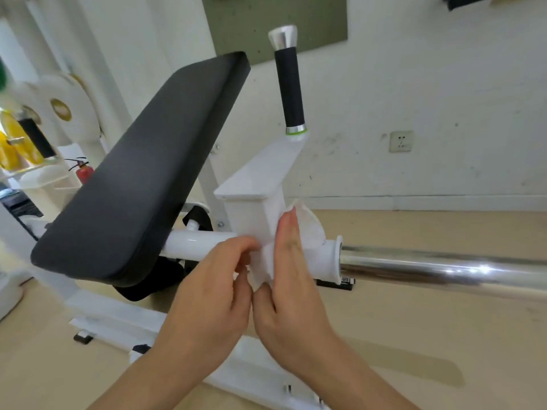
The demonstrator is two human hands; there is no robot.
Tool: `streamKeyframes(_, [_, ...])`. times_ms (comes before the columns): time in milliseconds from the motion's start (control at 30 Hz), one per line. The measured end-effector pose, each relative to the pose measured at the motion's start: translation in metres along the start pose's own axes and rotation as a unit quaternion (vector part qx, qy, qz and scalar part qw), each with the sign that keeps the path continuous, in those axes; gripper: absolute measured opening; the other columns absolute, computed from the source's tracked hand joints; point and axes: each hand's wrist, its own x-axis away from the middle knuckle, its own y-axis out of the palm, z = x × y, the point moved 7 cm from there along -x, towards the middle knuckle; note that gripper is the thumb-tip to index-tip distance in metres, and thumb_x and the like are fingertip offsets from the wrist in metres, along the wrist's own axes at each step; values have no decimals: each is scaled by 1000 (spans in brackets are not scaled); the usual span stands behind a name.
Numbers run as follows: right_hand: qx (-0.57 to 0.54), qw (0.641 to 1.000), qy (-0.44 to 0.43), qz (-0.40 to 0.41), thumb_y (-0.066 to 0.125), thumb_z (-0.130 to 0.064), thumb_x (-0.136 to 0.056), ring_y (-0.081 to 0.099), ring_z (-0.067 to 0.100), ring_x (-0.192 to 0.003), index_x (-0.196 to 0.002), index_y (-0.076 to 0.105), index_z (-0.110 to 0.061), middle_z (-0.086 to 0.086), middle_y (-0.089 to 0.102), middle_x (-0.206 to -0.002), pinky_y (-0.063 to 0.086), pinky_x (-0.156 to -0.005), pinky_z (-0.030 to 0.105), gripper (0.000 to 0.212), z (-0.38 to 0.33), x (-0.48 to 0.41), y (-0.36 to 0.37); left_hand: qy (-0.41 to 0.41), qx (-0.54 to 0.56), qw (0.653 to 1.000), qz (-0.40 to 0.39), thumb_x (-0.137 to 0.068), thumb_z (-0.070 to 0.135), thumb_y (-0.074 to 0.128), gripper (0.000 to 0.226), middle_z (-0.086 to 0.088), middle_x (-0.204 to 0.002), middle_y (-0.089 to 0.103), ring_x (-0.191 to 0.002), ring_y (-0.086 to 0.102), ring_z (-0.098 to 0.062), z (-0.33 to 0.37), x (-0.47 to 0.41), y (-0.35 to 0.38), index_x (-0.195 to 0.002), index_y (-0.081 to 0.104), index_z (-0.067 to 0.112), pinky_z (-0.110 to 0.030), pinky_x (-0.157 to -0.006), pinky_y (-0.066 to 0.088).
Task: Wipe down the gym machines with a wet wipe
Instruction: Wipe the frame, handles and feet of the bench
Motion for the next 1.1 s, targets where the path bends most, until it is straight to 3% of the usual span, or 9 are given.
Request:
streamKeyframes(167, [31,999,23,-23,34,-7,-85,1,18,-150,-141,-33,-43,-18,-26,-156,24,-116,25,95,22,30,9,68,-83,987,115,-82,15,54,32,10,-106,49,-86,49,-5,17,-6,-31,-114,54,22,-13,-77,44])
streamKeyframes(267, [61,993,-67,72,36,-3,-85,19,29,-147,-152,-15,-24,0,-8,-162,33,-110,40,87,-3,22,4,92,-101,977,161,-86,22,49,38,-2,-119,48,-104,42,-6,29,-15,-46,-123,56,14,-5,-91,33])
streamKeyframes(400, [36,986,-74,143,44,-16,-91,17,16,-148,-154,5,-21,2,17,-161,24,-114,38,74,-26,-22,-8,65,-66,990,105,-95,35,35,43,14,-129,45,-116,40,5,24,-36,-41,-133,52,24,-3,-100,27])
streamKeyframes(500, [-84,985,-66,133,37,-18,-97,22,15,-147,-154,7,-27,-2,20,-160,28,-116,38,65,-25,-21,-16,65,-42,992,103,-96,36,34,42,15,-127,48,-116,42,8,21,-38,-42,-131,56,26,-2,-98,29])
streamKeyframes(600, [-72,972,-105,195,34,-13,-94,30,11,-143,-150,27,-15,-5,34,-154,28,-114,26,56,-28,-19,-56,74,-18,992,100,-95,37,36,40,18,-128,51,-120,42,9,24,-38,-45,-132,53,35,1,-95,29])
streamKeyframes(733, [132,978,-159,11,31,-30,-94,33,6,-140,-136,53,-18,-11,53,-140,24,-117,34,49,-52,-60,-64,99,13,986,134,-93,35,42,45,26,-131,46,-121,46,5,28,-40,-56,-132,36,58,-6,-96,38])
streamKeyframes(867, [229,955,-84,-170,15,-48,-95,14,-10,-141,-145,39,-33,-23,36,-150,-2,-120,29,57,-33,-100,-74,112,10,988,103,-96,38,37,43,23,-143,42,-129,41,5,38,-47,-56,-137,46,44,-4,-102,30])
streamKeyframes(1000, [290,926,31,-240,17,-44,-104,18,1,-144,-148,36,-27,-14,32,-155,8,-120,35,51,-4,-146,-89,82,-26,996,16,-91,61,18,52,37,-143,29,-132,20,20,36,-62,-35,-137,39,51,-2,-104,12])
streamKeyframes(1100, [285,922,-25,-261,18,-46,-102,45,12,-120,-120,55,-26,-7,56,-124,30,-109,41,46,-31,-133,-73,46,31,998,2,-82,69,17,51,41,-140,32,-130,21,23,23,-75,-38,-130,34,60,3,-101,15])
